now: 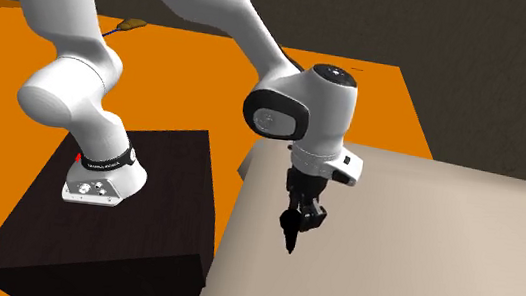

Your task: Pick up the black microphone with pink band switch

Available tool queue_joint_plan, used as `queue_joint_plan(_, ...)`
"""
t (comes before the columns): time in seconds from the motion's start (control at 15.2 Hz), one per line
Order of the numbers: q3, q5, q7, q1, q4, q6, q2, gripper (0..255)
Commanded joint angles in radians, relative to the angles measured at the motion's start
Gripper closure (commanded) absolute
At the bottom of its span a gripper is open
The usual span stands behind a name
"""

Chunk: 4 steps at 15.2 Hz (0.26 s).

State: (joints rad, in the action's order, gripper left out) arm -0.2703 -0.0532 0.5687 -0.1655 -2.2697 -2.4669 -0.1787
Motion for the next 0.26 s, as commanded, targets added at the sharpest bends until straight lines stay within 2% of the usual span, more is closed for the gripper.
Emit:
queue_joint_plan(0.0,-0.002,-0.006,-0.002,0.002,0.007,0.027,0.02,255)
queue_joint_plan(0.2,-0.003,-0.01,-0.004,0.002,0.01,0.041,0.032,255)
